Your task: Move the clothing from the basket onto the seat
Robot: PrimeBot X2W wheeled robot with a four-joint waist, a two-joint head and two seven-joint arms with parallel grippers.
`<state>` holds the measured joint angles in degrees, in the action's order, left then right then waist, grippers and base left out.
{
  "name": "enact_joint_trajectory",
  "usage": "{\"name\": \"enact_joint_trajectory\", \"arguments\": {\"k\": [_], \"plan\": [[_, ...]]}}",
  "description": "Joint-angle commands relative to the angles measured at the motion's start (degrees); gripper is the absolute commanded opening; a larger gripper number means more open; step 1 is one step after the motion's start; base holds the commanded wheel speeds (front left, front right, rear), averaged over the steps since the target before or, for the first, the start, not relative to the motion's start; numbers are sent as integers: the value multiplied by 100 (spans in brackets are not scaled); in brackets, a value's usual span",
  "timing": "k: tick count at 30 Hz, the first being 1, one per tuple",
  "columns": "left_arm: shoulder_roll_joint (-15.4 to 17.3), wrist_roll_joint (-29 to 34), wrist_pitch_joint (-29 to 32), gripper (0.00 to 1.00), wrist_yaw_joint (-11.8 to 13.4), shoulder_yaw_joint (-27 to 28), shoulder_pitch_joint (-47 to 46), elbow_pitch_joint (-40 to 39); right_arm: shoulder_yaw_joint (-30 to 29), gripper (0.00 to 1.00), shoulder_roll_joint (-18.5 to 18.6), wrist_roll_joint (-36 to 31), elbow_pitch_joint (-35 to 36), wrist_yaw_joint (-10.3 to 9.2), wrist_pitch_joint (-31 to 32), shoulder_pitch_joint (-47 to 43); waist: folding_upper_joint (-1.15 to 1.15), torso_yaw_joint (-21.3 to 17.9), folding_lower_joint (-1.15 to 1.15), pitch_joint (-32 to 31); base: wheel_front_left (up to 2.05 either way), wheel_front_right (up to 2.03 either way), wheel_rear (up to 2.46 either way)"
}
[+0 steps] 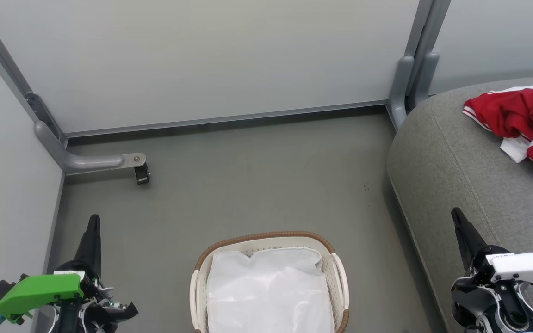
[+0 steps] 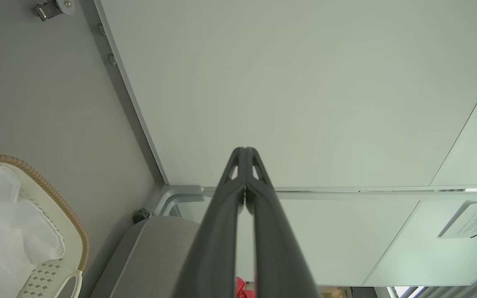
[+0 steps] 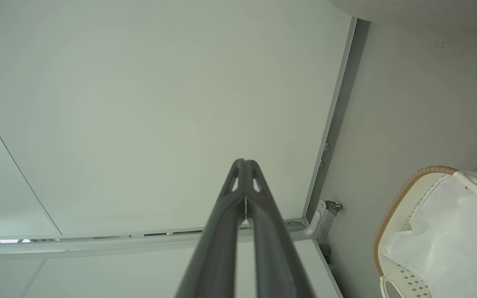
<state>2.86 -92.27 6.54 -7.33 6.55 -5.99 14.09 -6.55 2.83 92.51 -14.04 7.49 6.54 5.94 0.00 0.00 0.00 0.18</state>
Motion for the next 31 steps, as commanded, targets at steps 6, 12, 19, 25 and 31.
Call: {"name": "enact_joint_trajectory", "arguments": {"k": [6, 12, 19, 25, 31], "plan": [[2, -29, 16, 0, -36, 8, -56, -11, -12, 0, 17, -25, 7, 0, 19, 51, 0, 0, 0, 0, 0, 0, 0], [2, -29, 16, 0, -36, 8, -56, -11, -13, 0, 17, -25, 7, 0, 19, 52, 0, 0, 0, 0, 0, 0, 0], [2, -29, 16, 0, -36, 8, -56, -10, -13, 0, 17, -26, 7, 0, 19, 52, 0, 0, 0, 0, 0, 0, 0], [2, -29, 16, 0, -36, 7, -56, -10, -13, 0, 17, -26, 7, 0, 20, 52, 0, 0, 0, 0, 0, 0, 0], [2, -29, 16, 0, -36, 7, -56, -10, -13, 0, 17, -26, 7, 0, 20, 52, 0, 0, 0, 0, 0, 0, 0]]}}
